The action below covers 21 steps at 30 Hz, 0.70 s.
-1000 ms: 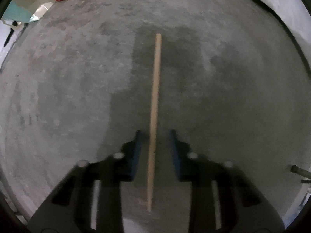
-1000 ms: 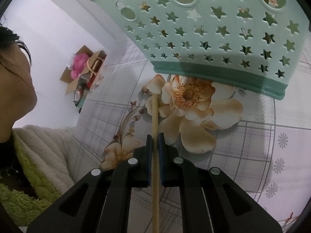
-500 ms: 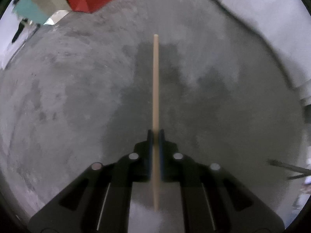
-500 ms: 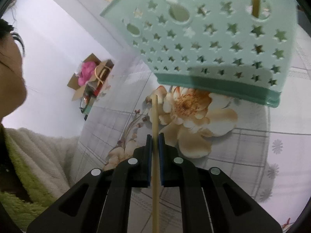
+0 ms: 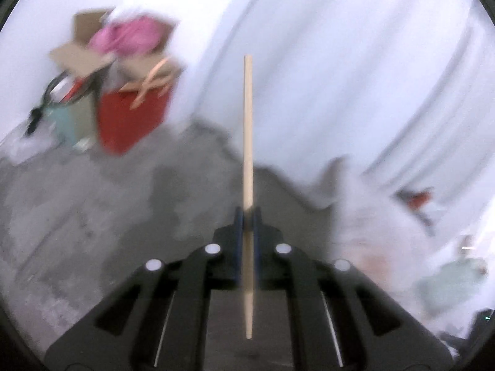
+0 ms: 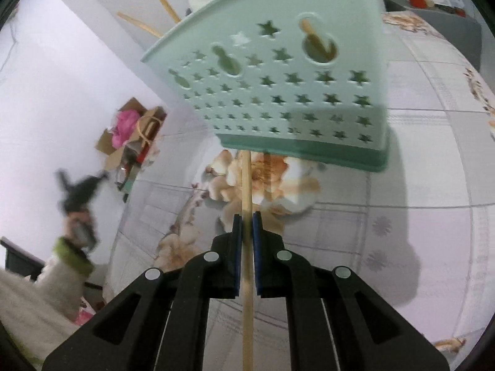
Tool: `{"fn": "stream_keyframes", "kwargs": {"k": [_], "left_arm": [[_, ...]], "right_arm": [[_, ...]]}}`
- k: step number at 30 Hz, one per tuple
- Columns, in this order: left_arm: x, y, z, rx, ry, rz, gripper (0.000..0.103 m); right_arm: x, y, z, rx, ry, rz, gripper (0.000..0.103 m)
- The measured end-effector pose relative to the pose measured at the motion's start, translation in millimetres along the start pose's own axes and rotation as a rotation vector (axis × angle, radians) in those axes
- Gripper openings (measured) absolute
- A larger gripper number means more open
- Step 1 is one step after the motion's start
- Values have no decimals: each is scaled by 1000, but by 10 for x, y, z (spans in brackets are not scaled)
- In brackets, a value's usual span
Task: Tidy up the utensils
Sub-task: 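Lift the chopstick into the caddy with the left tool and open it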
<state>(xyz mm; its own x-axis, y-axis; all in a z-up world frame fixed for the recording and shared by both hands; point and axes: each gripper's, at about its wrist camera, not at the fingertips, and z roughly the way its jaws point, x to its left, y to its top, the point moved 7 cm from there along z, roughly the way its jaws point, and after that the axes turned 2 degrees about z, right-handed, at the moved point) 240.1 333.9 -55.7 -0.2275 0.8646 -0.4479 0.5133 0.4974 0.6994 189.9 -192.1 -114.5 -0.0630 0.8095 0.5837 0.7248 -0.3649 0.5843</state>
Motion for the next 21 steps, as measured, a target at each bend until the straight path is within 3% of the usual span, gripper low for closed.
{"fn": "stream_keyframes", "kwargs": {"k": [4,7,10,15,18,21], "left_arm": [[-912,134,-590,-95,-172,39,4],[-1452,163,-851,-139,-305,55,4],[-1920,143,-1027,-167,-406,88,4],[-2624,8,-1104,-180,-558,100,4],[-2921,-83,-1049,-170,-603,100,4],[-3269,-125,-961,-184,-614,149,4]], "right_arm": [[109,-66,-34,53,13,-68,10],[228,-63,-43,35,-82,-157,26],[266,-14,-48,14,-112,-195,29],[210,20,217,70,-212,-255,29],[199,20,298,76,-247,-287,28],[199,32,323,63,-279,-314,10]]}}
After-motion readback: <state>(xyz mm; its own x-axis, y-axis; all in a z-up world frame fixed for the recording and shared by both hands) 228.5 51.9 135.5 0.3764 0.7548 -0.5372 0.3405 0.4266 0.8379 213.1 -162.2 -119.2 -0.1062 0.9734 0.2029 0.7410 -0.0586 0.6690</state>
